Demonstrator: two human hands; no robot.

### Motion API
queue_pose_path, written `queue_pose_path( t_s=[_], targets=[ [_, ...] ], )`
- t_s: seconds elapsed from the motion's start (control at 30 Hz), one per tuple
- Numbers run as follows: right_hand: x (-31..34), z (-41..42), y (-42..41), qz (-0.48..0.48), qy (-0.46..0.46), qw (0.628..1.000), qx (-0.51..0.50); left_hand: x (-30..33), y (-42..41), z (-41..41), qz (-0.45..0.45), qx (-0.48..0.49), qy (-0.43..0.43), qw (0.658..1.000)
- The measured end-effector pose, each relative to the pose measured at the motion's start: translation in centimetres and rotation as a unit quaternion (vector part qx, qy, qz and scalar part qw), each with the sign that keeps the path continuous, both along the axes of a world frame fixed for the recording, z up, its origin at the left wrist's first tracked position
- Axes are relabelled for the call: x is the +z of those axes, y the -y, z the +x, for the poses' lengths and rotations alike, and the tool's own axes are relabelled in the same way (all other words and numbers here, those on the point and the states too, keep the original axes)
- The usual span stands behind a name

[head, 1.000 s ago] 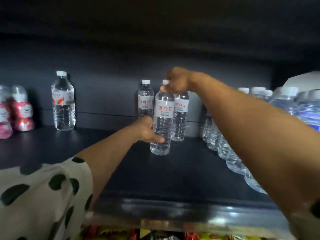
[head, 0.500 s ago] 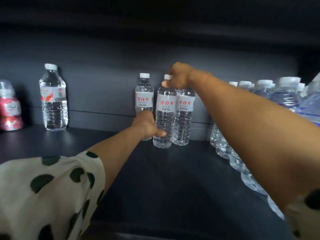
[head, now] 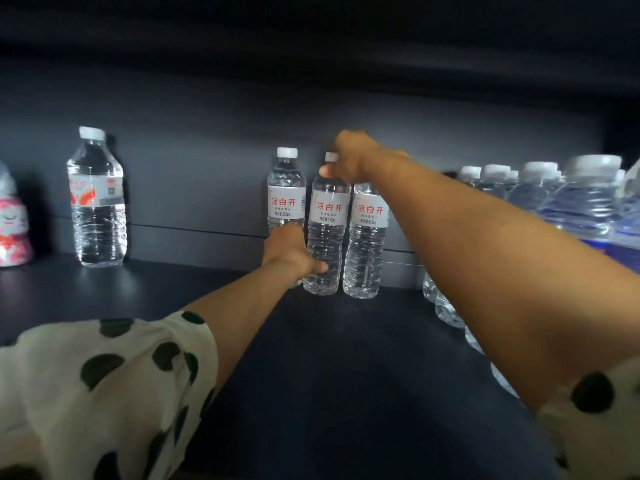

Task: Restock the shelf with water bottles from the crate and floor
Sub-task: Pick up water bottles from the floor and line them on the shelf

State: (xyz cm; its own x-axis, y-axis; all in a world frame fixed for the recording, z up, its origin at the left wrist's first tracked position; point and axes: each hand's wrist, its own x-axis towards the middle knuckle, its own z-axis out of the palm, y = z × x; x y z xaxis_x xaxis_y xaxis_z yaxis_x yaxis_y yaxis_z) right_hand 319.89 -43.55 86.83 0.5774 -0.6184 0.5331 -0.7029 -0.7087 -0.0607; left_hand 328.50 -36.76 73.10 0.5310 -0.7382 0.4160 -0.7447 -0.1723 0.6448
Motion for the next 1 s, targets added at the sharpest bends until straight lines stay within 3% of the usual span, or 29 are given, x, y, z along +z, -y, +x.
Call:
queue_pose_path(
  t_s=[0.3,0.63,0.83,1.0],
  targets=[
    [-0.2,-0.7,-1.2,0.025,0.003,1.000,0.003,0.8,-1.5,-0.6,0.029,-0.018,0.002,0.999],
    [0.0,-5.2,-6.4,-0.015,-0.015,1.000,0.009,5.1,-8.4,-3.4,-0.006,-0.010,0.045,0.999],
    [-1.8,-10.6,-13.2,-0.042,-0.058,0.997,-0.018,5.3,-15.4,-6.7,0.012,-0.026,0.102,0.994],
    [-5.0,-16.1,-21.7,-0.022,-0.139,0.988,-0.065,4.0,-21.6,-10.5,0.056,-0.103,0.150,0.982]
  ],
)
